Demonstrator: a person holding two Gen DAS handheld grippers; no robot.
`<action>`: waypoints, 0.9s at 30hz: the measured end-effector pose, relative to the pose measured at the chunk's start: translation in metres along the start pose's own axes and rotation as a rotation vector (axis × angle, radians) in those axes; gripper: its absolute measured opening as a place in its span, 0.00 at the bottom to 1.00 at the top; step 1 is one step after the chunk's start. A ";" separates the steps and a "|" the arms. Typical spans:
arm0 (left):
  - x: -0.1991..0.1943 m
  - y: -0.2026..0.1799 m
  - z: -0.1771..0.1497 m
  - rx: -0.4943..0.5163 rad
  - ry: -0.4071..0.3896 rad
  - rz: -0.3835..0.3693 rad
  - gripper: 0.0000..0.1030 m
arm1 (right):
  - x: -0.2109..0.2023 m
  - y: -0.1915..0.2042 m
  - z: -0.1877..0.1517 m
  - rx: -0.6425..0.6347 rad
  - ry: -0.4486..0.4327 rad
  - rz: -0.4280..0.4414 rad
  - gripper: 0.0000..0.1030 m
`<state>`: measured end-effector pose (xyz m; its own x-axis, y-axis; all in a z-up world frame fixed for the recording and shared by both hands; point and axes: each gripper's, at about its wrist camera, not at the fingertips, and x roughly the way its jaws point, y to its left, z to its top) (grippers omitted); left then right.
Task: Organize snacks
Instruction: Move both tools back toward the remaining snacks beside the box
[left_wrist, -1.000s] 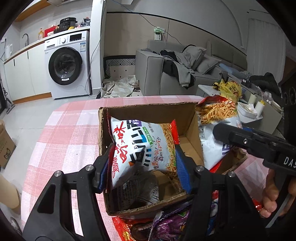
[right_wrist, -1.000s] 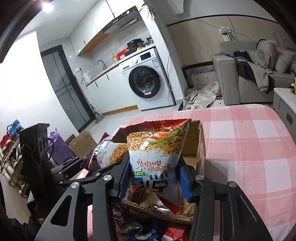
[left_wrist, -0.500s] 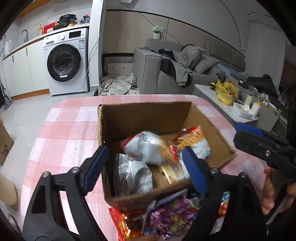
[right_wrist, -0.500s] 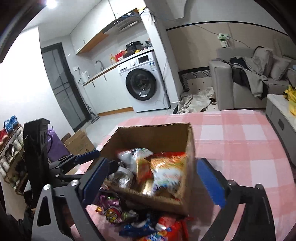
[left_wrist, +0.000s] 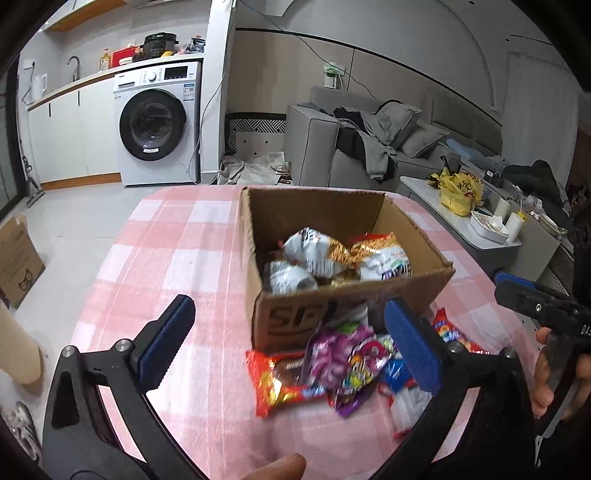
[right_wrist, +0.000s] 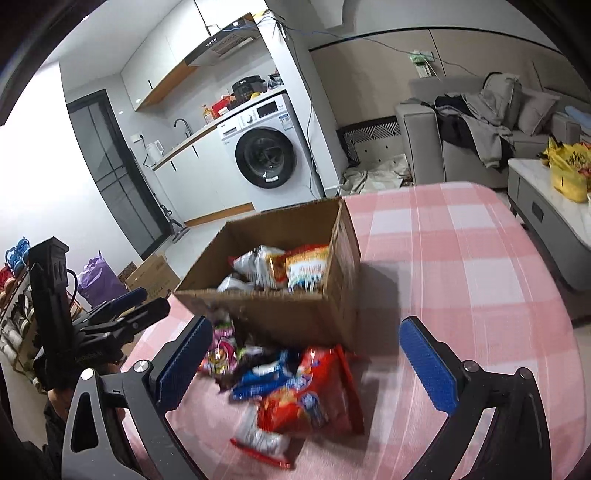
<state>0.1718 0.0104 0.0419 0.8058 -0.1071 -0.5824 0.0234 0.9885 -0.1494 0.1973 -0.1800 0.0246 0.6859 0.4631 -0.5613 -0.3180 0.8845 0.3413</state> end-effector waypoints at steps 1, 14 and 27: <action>-0.006 0.001 -0.005 0.004 -0.002 0.001 0.99 | -0.001 0.001 -0.003 0.001 0.003 -0.004 1.00; -0.002 0.005 -0.043 0.016 0.052 -0.016 0.99 | -0.001 0.008 -0.040 -0.002 0.092 -0.036 1.00; 0.027 0.012 -0.053 -0.014 0.126 -0.020 0.99 | 0.040 0.002 -0.056 -0.008 0.188 -0.049 1.00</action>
<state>0.1629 0.0135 -0.0179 0.7242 -0.1406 -0.6751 0.0300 0.9845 -0.1729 0.1875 -0.1564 -0.0394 0.5664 0.4215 -0.7081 -0.2929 0.9062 0.3051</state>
